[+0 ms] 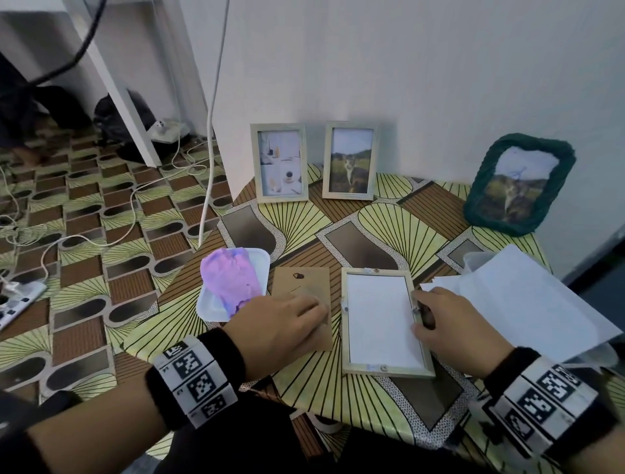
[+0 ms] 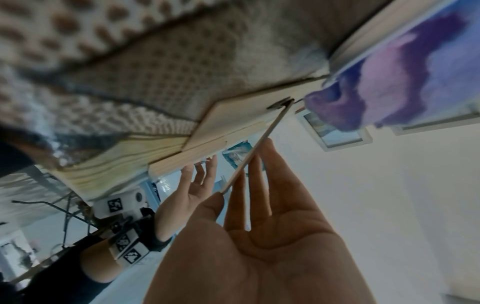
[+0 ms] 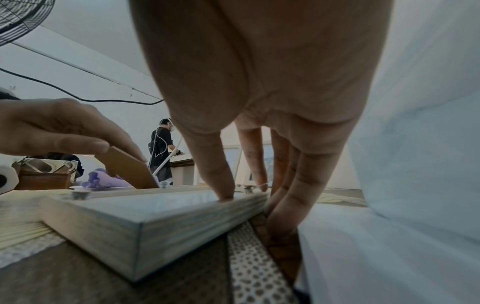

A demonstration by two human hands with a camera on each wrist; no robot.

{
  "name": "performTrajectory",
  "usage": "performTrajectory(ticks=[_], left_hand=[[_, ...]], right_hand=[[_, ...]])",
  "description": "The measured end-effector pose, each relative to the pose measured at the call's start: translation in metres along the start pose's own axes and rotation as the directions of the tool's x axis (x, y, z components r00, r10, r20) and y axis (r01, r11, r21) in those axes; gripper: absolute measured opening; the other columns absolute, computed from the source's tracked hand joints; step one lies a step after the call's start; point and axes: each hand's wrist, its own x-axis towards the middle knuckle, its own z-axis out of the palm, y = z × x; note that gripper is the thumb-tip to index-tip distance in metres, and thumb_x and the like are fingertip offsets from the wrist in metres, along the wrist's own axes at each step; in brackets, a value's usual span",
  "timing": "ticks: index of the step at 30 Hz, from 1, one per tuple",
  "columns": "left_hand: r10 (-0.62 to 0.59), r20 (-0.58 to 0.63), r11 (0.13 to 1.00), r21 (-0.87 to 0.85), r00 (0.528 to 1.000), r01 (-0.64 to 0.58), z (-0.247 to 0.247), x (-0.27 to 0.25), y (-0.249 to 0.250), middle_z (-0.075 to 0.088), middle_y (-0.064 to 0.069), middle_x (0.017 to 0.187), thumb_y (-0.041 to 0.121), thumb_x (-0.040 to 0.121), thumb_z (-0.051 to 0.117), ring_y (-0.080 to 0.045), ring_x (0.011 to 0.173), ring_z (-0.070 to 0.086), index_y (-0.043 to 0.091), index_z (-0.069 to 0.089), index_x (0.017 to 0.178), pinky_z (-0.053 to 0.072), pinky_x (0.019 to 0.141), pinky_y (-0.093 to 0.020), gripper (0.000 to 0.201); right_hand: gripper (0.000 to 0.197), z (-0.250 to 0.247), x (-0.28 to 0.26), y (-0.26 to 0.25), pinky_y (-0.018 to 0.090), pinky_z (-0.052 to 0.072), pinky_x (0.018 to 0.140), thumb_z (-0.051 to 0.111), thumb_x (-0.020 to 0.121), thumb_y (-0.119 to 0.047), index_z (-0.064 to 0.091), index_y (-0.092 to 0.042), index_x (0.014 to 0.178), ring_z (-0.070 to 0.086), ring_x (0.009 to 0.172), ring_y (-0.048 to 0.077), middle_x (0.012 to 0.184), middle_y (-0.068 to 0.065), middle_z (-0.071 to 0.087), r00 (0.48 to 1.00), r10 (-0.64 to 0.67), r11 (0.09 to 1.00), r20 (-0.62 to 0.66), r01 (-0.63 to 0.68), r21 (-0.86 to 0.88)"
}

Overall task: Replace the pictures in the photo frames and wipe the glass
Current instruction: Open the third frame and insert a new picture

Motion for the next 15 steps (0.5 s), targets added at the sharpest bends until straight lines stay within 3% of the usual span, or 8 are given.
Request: performTrajectory(ticks=[3,5,8,11,15], left_hand=[[-0.043,0.038,0.999,0.003,0.998,0.043,-0.002,0.002,0.004,0.053,0.001,0.120,0.035,0.100,0.037,-0.019,0.092,0.057,0.026,0.042,0.134,0.053,0.062,-0.037,0.036],[-0.086,0.050,0.995,-0.047,0.995,0.088,-0.004,0.004,0.001,0.047,-0.002,0.126,0.027,0.096,0.043,-0.024,0.092,0.056,0.027,0.037,0.133,0.054,0.065,-0.041,0.037],[-0.130,-0.018,0.981,-0.146,0.991,0.126,-0.009,0.008,-0.007,0.051,-0.009,0.126,0.017,0.094,0.047,-0.031,0.092,0.059,0.014,0.053,0.119,0.054,0.069,-0.044,0.026],[-0.093,-0.113,0.978,-0.199,0.989,0.069,-0.010,0.013,-0.012,0.059,-0.006,0.109,0.019,0.096,0.052,-0.025,0.093,0.058,0.010,0.057,0.110,0.051,0.077,-0.042,0.017],[-0.200,-0.087,0.935,-0.315,0.976,0.164,-0.001,0.019,-0.017,0.062,-0.003,0.118,0.016,0.096,0.055,-0.020,0.102,0.060,0.015,0.049,0.133,0.051,0.085,-0.035,0.037]], right_hand=[[0.007,-0.002,0.000,-0.002,0.030,0.039,0.069,0.058,0.088,-0.021,0.054,-0.018,0.094,0.048,0.080,0.014,0.086,-0.006,0.048,1.000,-0.001,1.000,0.007,0.001,0.013],[0.008,-0.002,-0.001,-0.003,0.030,0.041,0.071,0.057,0.089,-0.020,0.054,-0.019,0.096,0.049,0.082,0.016,0.088,-0.005,0.049,1.000,-0.005,1.000,0.012,0.004,0.017],[0.005,-0.003,-0.001,-0.004,0.031,0.042,0.072,0.056,0.089,-0.020,0.051,-0.019,0.092,0.048,0.081,0.017,0.086,-0.006,0.045,1.000,-0.008,1.000,0.011,0.008,0.007],[0.008,-0.003,0.000,-0.006,0.029,0.039,0.069,0.054,0.090,-0.019,0.047,-0.020,0.088,0.045,0.081,0.016,0.084,-0.007,0.041,1.000,-0.003,1.000,0.014,0.003,-0.006],[0.003,-0.002,0.001,-0.008,0.030,0.042,0.074,0.053,0.091,-0.018,0.051,-0.016,0.093,0.047,0.083,0.018,0.084,-0.006,0.041,1.000,-0.002,1.000,0.018,0.002,0.001]])
